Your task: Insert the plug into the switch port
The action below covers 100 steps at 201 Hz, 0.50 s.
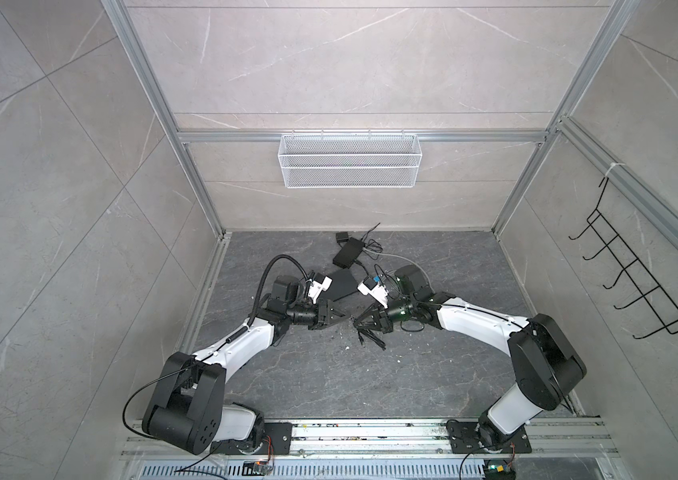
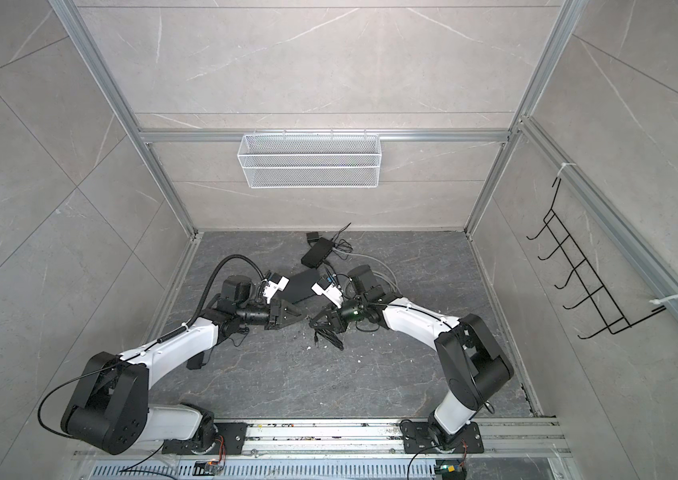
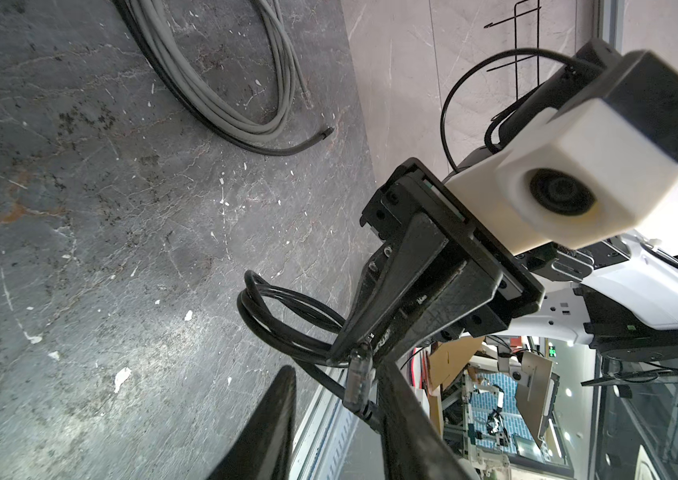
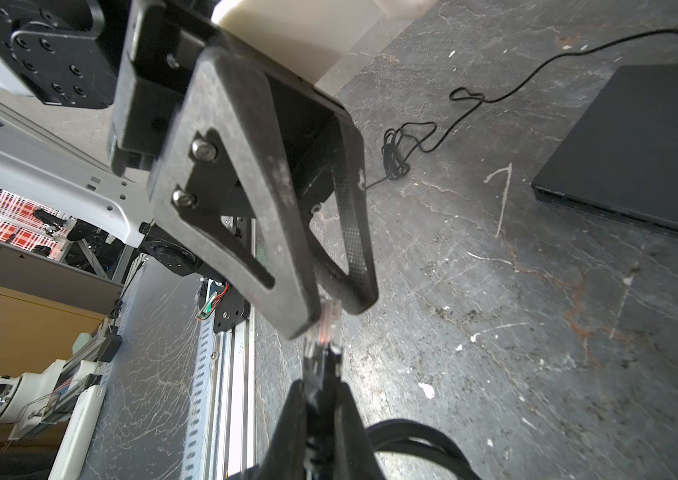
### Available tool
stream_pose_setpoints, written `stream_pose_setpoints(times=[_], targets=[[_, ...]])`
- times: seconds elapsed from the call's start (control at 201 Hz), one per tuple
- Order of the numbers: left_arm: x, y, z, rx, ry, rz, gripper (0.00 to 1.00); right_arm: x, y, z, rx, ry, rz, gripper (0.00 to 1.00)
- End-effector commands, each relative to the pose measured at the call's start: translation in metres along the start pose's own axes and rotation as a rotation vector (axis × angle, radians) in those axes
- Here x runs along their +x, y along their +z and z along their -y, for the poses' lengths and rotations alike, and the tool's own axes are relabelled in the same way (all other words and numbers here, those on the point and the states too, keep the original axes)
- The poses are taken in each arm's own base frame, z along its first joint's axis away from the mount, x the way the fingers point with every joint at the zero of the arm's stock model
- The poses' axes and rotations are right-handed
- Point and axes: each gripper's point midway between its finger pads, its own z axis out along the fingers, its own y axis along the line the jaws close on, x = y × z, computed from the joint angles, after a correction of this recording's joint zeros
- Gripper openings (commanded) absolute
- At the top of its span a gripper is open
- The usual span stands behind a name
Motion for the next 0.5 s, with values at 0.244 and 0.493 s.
stream_pose_setpoints(times=[0.244,0.493], targets=[[-0.0024,0.0043,0.0062,0.036,0.026,-0.012,0.31,-0.0110,0.0017,0.0001,-0.022,0.000,0.013,0.02],[-0.0062,0.0069,0.0040,0.036,0.013,-0.012,0.15,-0.0076,0.0046,0.0065,-0.009,0.024,-0.001,0.02]])
